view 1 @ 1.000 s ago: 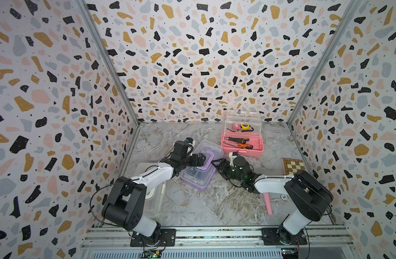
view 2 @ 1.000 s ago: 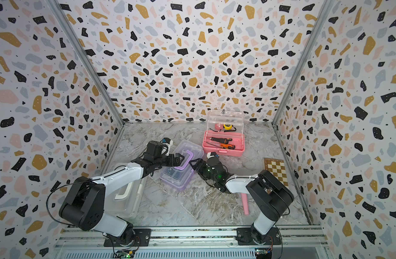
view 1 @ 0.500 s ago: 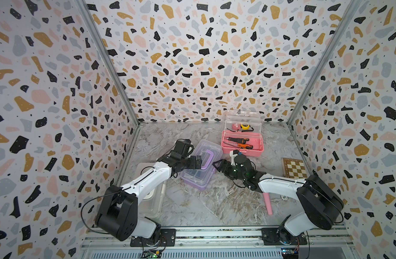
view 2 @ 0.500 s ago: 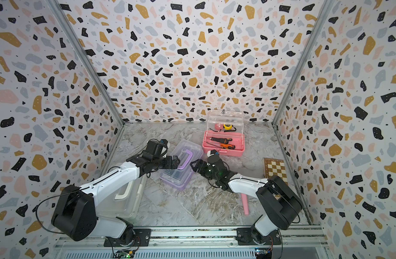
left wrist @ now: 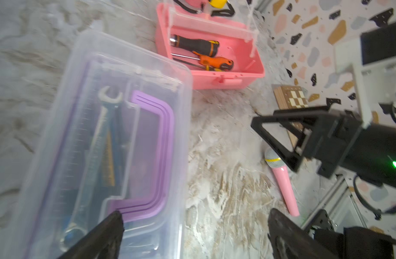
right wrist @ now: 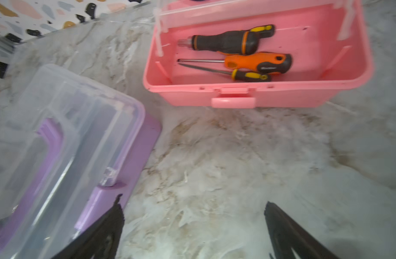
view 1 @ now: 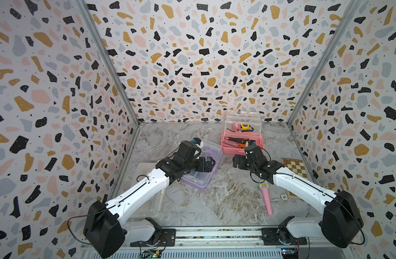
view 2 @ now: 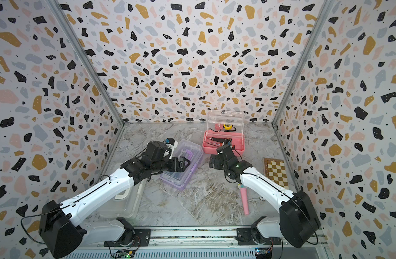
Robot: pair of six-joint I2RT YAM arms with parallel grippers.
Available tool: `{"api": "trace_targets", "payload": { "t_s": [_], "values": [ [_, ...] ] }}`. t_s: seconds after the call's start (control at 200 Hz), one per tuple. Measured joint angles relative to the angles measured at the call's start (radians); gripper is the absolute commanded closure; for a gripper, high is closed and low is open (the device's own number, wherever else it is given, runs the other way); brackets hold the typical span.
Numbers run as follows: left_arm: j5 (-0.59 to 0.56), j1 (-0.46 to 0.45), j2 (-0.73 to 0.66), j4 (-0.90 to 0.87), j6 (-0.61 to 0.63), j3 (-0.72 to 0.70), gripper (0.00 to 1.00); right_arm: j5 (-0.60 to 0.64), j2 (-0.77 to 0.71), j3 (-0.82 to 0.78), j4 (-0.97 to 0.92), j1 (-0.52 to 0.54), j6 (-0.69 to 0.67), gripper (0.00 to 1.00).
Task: Close toolboxes
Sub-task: Move the toolbox to the center of the board.
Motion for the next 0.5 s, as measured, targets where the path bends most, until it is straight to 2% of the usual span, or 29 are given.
{"api": "trace_targets", "payload": {
  "t_s": [0.12, 0.27, 0.501],
  "values": [
    [-0.011, -0.098, 0.031, 0.090, -0.067, -0.037, 0.01, -0.003, -0.025, -0.006, -0.056, -0.093, -0.033, 0.02],
    [-0.041, -0.193, 0.158, 0.210, -0.140, -0.057, 0.01, 0.002, -0.049, -0.008, -0.100, -0.151, -0.048, 0.02],
    [-0.104, -0.233, 0.343, 0.351, -0.186, -0.056, 0.01, -0.008, -0.055, -0.021, -0.112, -0.202, -0.050, 0.05]
  ]
}}
